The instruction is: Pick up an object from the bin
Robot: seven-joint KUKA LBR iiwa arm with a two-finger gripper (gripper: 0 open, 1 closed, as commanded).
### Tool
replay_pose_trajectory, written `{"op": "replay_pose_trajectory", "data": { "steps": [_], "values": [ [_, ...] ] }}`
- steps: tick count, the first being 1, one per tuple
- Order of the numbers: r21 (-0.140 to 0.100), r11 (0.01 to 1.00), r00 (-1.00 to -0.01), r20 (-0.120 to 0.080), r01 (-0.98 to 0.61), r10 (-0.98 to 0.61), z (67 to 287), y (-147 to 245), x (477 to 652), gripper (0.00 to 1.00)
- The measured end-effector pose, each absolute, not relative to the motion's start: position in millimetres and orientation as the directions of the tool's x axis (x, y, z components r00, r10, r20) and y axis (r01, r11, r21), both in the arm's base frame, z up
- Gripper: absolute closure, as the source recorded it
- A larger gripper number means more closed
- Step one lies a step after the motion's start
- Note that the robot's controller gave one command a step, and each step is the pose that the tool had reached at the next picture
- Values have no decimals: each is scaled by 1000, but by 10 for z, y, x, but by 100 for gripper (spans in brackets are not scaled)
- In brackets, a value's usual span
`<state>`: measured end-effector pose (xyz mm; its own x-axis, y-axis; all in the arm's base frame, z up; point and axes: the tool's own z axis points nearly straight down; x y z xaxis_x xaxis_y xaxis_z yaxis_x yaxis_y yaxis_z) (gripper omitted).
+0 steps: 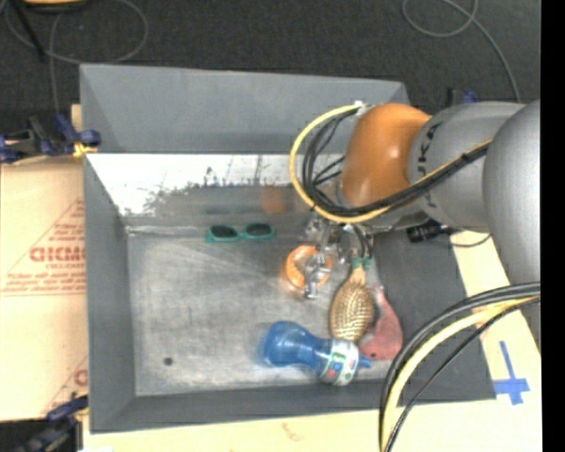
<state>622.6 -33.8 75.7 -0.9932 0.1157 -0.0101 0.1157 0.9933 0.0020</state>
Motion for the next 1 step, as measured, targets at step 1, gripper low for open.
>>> {"op": "replay_pose_trajectory", "data": {
  "steps": [1],
  "values": [
    [1,994,-994,-9,111,111,2288,-434,6269,100]
  ]
}}
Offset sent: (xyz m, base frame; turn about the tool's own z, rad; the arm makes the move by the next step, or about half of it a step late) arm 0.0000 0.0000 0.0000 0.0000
